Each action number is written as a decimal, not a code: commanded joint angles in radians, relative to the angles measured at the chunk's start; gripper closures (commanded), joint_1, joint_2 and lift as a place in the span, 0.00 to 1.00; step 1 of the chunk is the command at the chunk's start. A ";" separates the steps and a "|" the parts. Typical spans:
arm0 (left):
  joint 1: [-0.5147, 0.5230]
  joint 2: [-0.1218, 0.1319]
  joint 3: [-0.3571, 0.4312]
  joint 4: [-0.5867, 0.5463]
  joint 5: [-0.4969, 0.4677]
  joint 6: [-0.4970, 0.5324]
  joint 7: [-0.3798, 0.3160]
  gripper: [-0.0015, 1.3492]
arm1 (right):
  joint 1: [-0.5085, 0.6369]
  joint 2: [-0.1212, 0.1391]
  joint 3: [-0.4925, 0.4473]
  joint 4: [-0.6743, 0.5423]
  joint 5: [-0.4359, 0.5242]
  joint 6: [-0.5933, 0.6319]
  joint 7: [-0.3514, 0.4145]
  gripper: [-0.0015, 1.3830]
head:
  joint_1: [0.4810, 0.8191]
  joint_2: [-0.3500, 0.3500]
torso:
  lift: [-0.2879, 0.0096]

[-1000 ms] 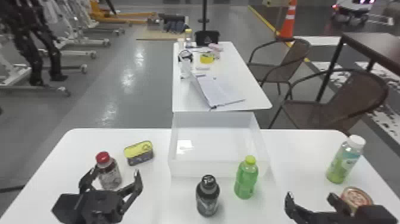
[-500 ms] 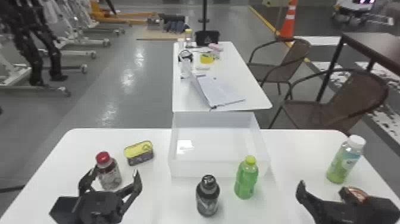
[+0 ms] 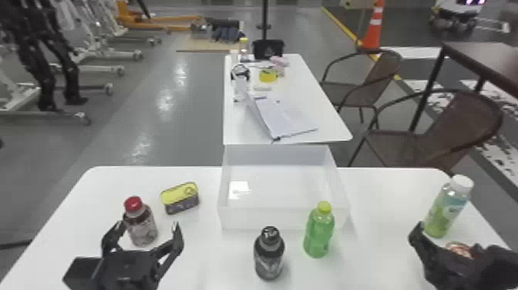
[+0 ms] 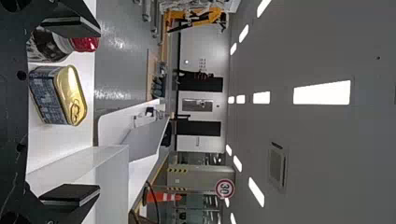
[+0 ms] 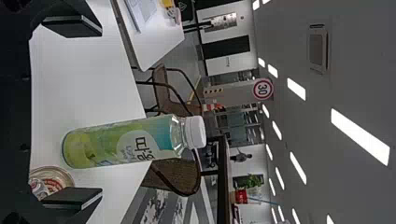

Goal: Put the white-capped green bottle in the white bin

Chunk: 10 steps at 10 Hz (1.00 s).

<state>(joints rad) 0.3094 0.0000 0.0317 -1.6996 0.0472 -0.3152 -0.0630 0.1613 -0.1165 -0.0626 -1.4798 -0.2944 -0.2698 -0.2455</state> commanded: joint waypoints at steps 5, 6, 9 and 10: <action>0.002 -0.003 0.001 0.003 0.003 0.002 -0.008 0.09 | -0.157 -0.060 0.000 0.180 -0.009 0.026 -0.021 0.07 | 0.20 0.50 | 0.63; 0.002 -0.003 -0.003 0.008 0.013 0.002 -0.009 0.09 | -0.167 -0.092 0.000 0.193 -0.015 0.035 0.000 0.07 | 0.20 0.50 | 0.63; 0.002 -0.003 -0.001 0.011 0.022 -0.002 -0.014 0.09 | -0.201 -0.124 -0.002 0.245 -0.015 0.044 0.018 0.07 | 0.20 0.50 | 0.63; 0.001 -0.003 -0.001 0.011 0.023 -0.007 -0.015 0.09 | -0.218 -0.124 -0.002 0.279 -0.022 0.029 0.041 0.07 | 0.20 0.50 | 0.63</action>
<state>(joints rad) 0.3110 0.0000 0.0307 -1.6889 0.0694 -0.3194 -0.0783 -0.0457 -0.2405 -0.0644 -1.2220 -0.3117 -0.2331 -0.2065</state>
